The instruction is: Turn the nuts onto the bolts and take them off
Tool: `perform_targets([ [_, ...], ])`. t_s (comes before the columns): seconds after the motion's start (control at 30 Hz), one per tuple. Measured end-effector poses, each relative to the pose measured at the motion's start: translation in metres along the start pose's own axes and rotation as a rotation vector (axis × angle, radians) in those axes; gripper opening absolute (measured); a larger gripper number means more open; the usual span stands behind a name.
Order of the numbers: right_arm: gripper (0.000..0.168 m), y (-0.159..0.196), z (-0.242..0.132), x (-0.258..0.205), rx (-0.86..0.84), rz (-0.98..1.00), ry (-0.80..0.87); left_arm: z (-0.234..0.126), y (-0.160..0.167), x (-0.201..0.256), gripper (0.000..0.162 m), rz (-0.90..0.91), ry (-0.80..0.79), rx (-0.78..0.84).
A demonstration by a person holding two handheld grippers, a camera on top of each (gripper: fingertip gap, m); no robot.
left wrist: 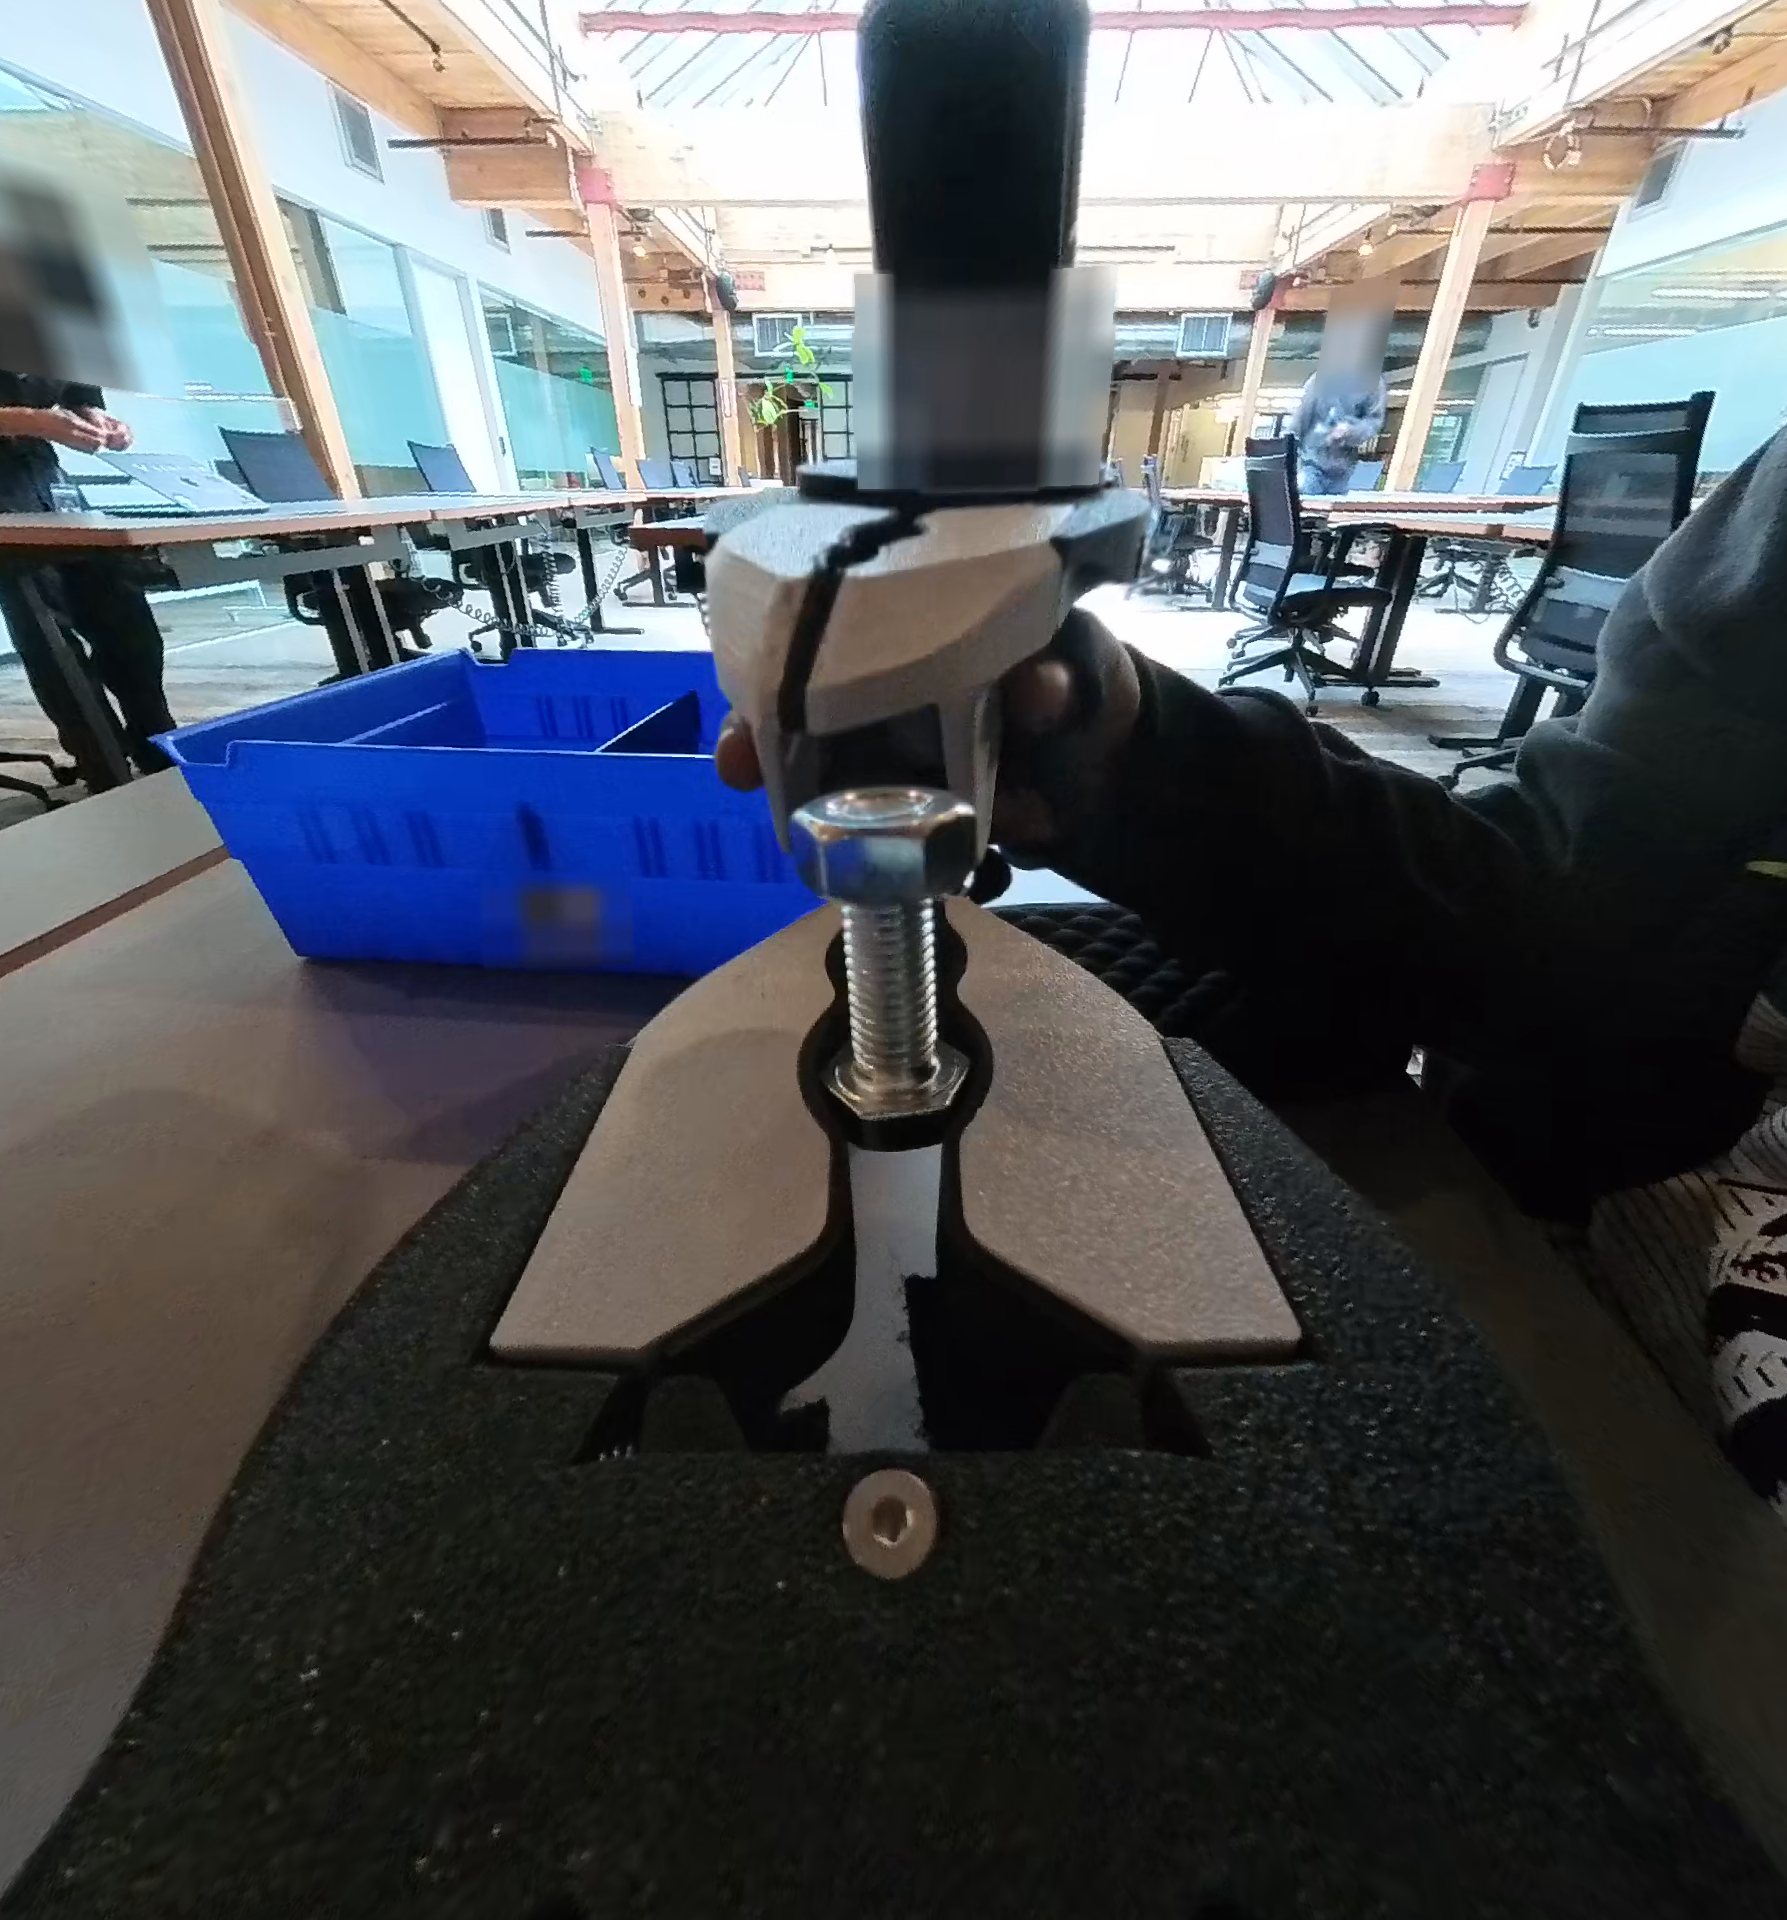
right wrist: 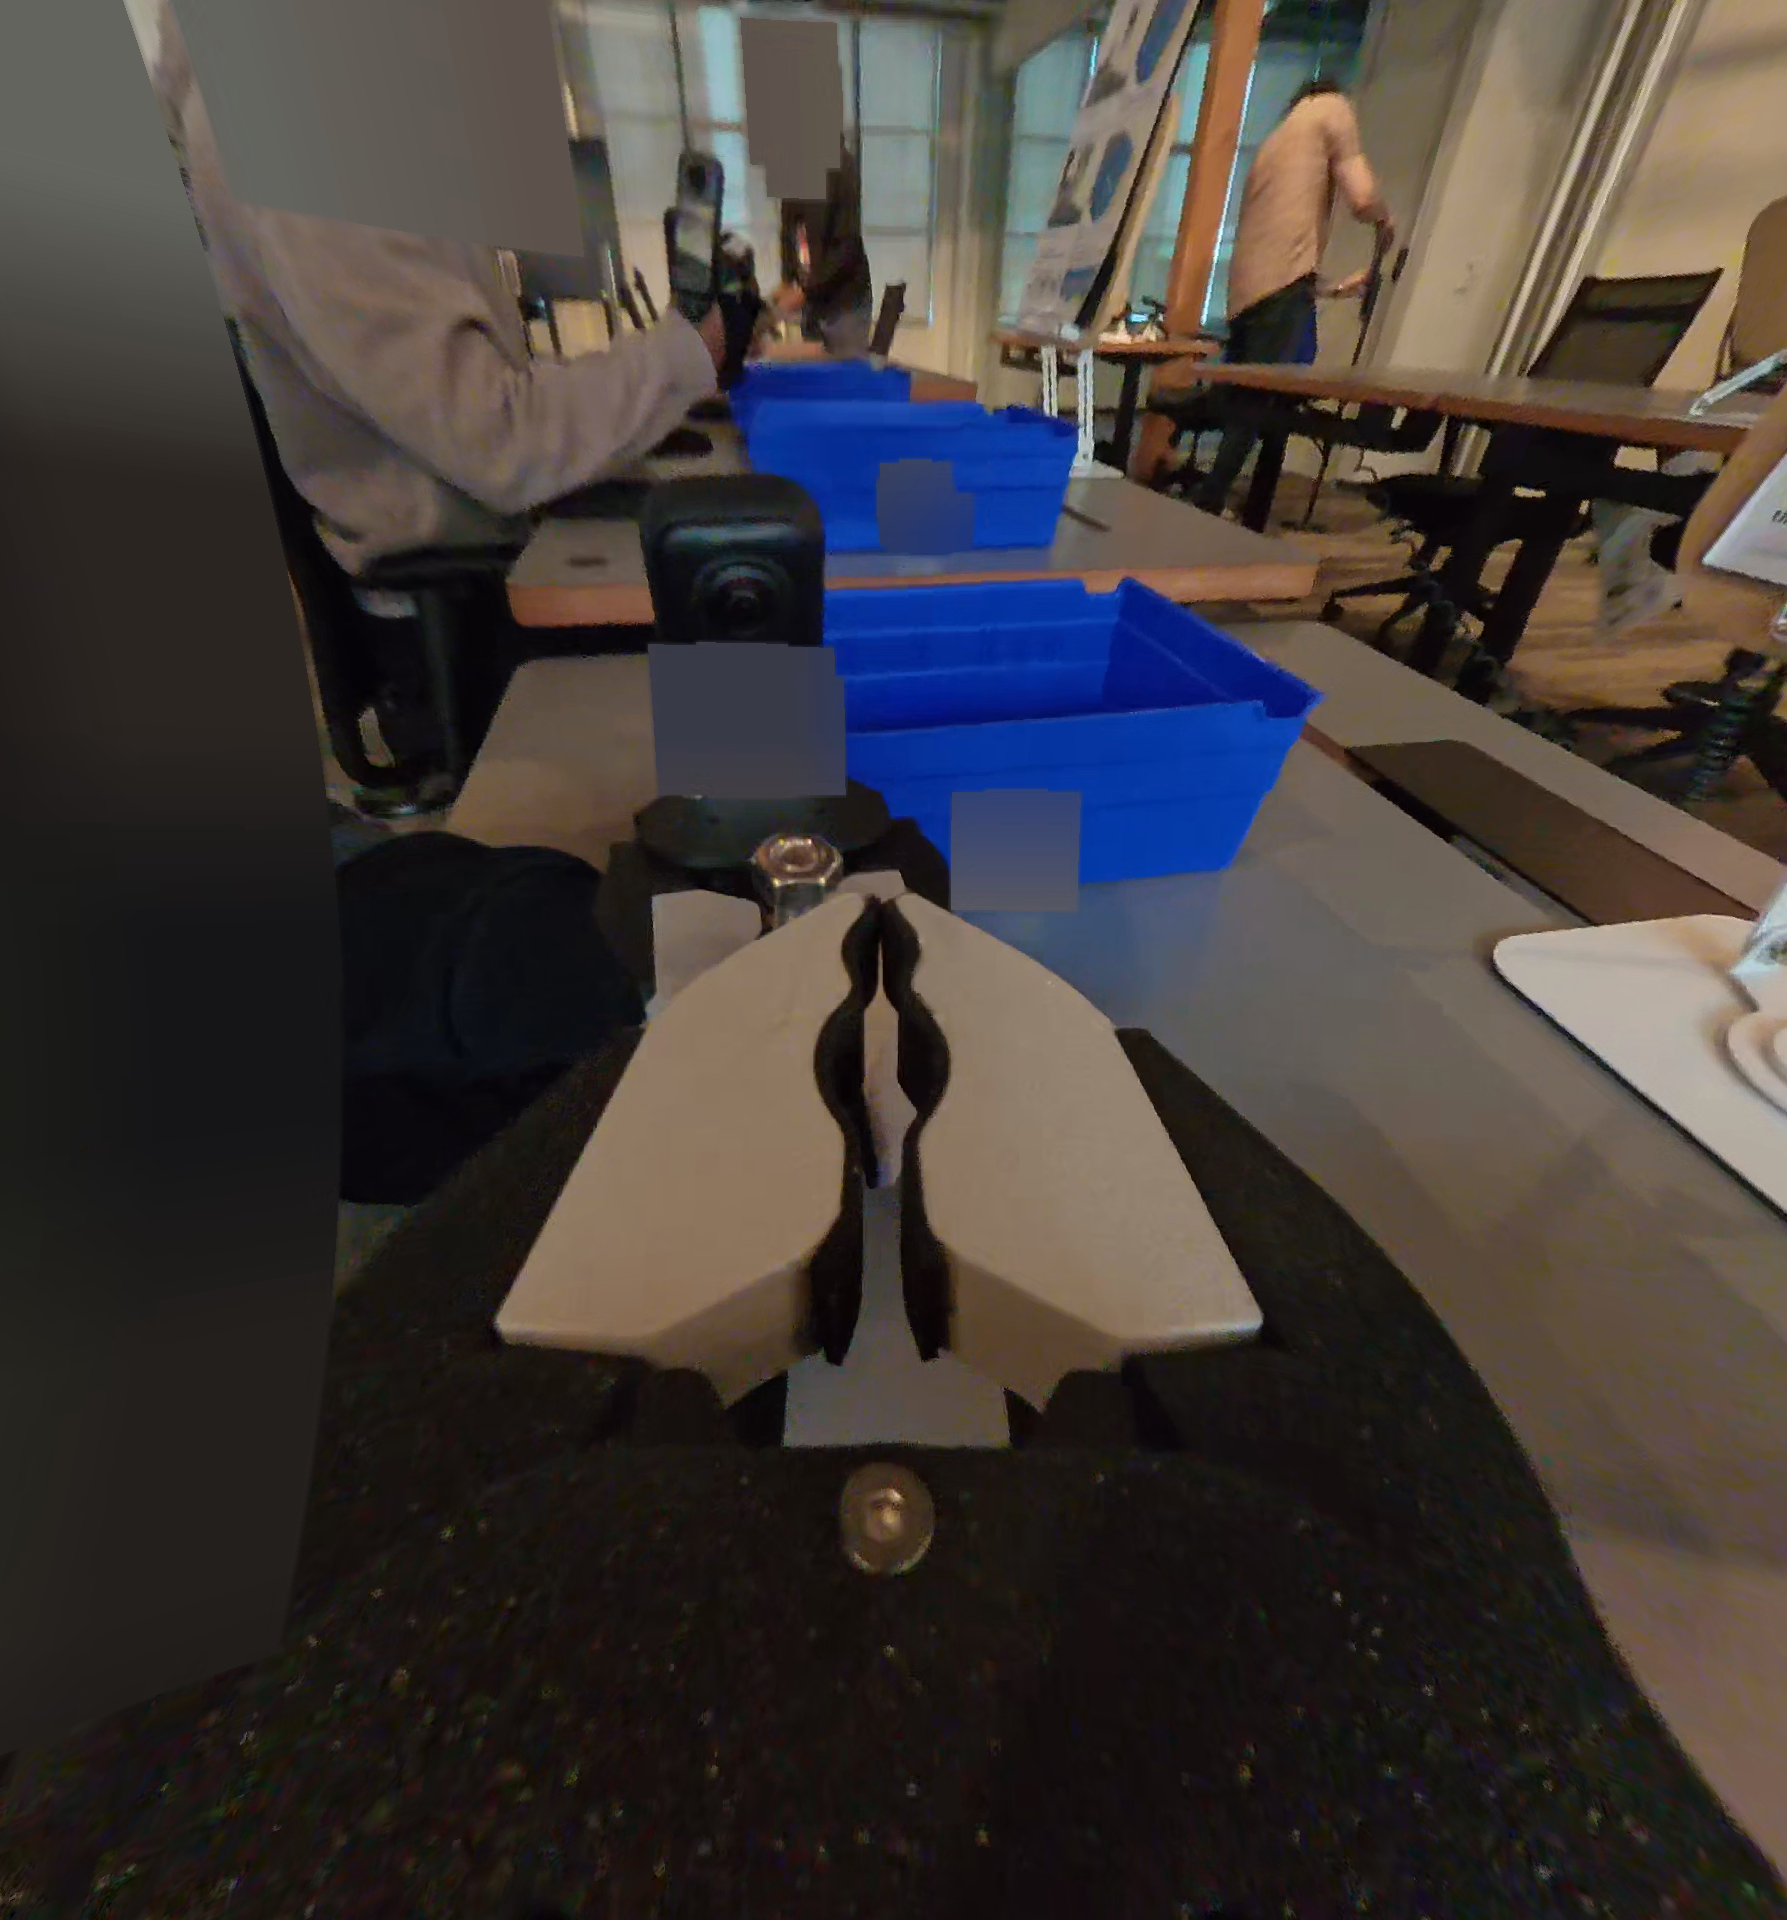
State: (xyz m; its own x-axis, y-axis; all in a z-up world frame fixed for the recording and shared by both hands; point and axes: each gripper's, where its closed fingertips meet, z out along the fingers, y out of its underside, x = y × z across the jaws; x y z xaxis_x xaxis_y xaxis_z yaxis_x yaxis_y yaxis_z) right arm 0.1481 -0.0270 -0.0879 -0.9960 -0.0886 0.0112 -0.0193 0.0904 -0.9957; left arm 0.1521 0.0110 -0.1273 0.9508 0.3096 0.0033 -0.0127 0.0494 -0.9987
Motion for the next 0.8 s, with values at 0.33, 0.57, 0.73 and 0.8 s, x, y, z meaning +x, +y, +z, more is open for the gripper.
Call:
perform_targets([
  [0.33, 0.038, 0.010, 0.028, -0.017, -0.083, -0.027, -0.055, 0.001, 0.002, 0.000, 0.012, 0.003, 0.002, -0.009],
  [0.57, 0.025, 0.006, 0.026, -0.015, -0.064, -0.017, -0.052, 0.001, 0.001, 0.001, 0.013, 0.002, 0.003, -0.004],
  [0.73, 0.000, 0.006, 0.002, -0.001, -0.036, -0.020, 0.005, -0.002, -0.003, -0.001, 0.012, 0.000, -0.006, 0.014],
  [0.8, 0.000, 0.000, -0.001, 0.001, 0.002, 0.002, 0.004, -0.001, -0.002, -0.001, 0.012, -0.001, -0.002, 0.011],
])
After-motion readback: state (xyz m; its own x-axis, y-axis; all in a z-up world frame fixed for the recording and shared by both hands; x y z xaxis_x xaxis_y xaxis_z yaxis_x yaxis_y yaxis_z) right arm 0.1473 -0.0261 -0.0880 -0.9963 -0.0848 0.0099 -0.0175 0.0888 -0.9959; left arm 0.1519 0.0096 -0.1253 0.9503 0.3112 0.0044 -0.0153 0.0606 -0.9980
